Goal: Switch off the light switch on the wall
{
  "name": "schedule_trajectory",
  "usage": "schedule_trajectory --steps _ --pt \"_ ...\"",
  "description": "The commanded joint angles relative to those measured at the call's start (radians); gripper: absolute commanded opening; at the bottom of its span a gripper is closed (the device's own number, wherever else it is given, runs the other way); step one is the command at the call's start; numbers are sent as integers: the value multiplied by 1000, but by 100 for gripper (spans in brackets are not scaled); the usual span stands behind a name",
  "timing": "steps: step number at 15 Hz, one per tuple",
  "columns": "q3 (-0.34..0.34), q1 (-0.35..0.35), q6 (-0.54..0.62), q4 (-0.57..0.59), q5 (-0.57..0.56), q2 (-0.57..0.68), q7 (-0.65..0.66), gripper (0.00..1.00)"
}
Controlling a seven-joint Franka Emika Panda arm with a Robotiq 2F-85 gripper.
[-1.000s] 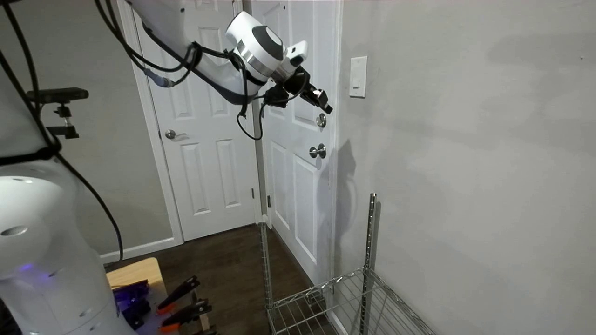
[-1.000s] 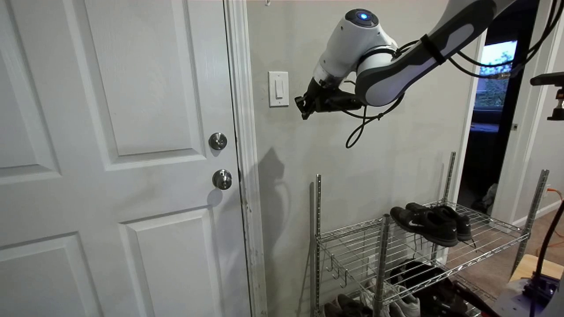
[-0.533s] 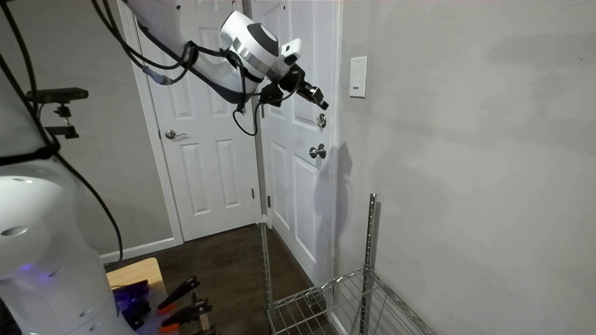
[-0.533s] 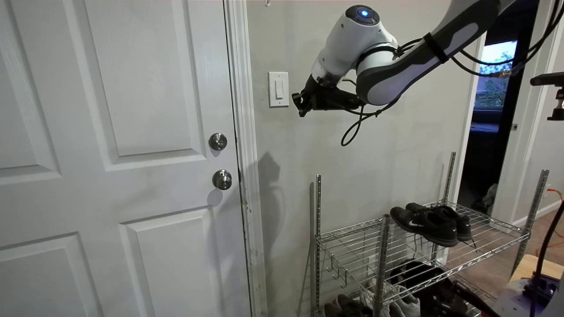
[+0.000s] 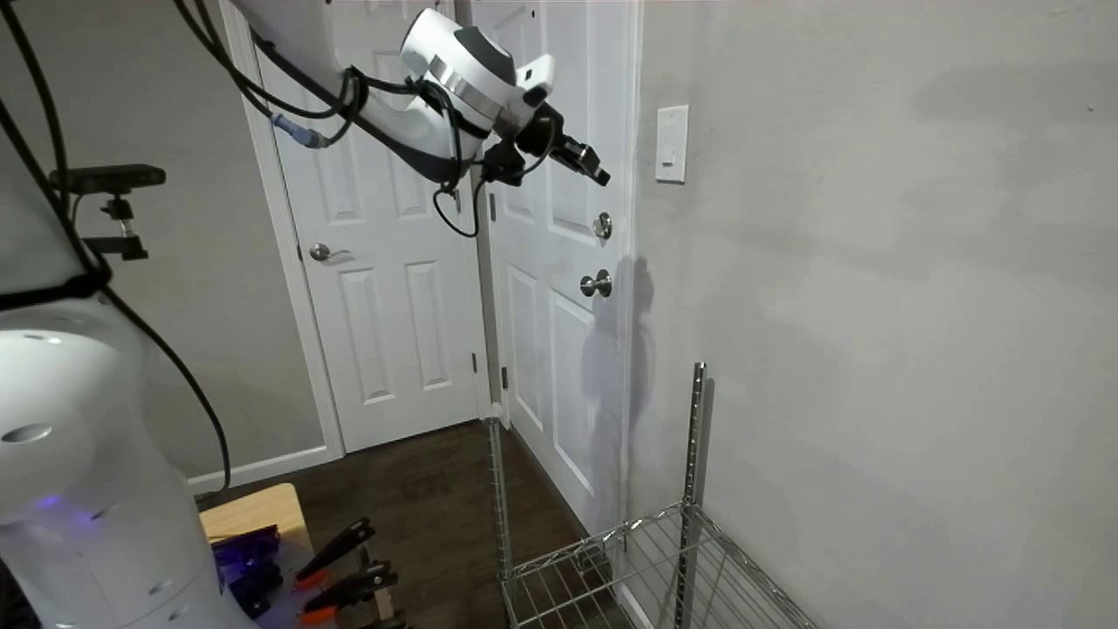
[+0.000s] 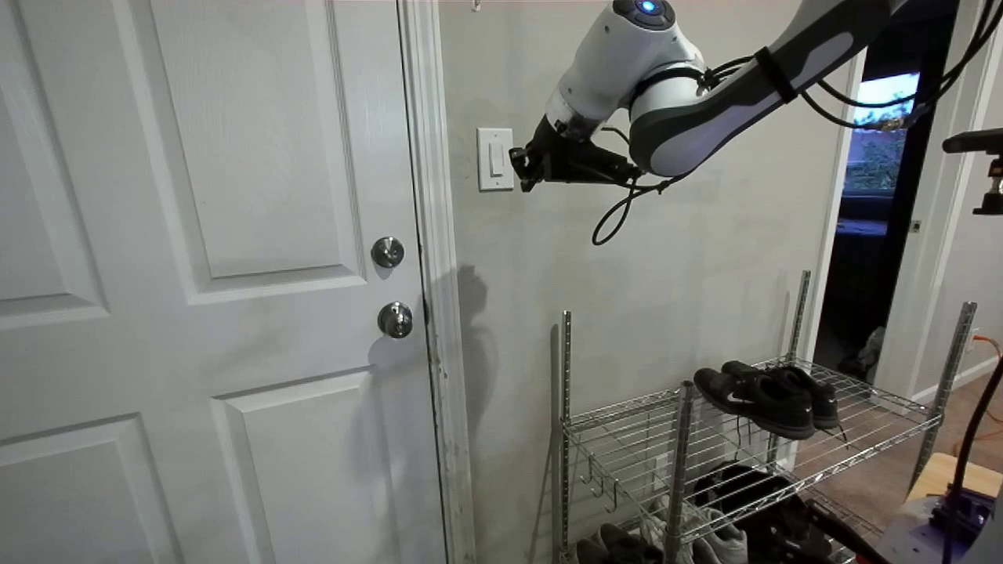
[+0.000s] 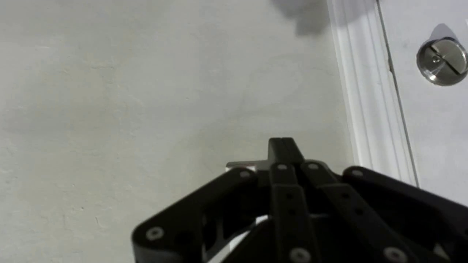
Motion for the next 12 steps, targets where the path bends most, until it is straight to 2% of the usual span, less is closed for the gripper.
schedule_trajectory --steps 1,12 --pt "22 -9 -8 45 -73 11 72 0" --pt "-2 -14 -24 233 -204 188 122 0"
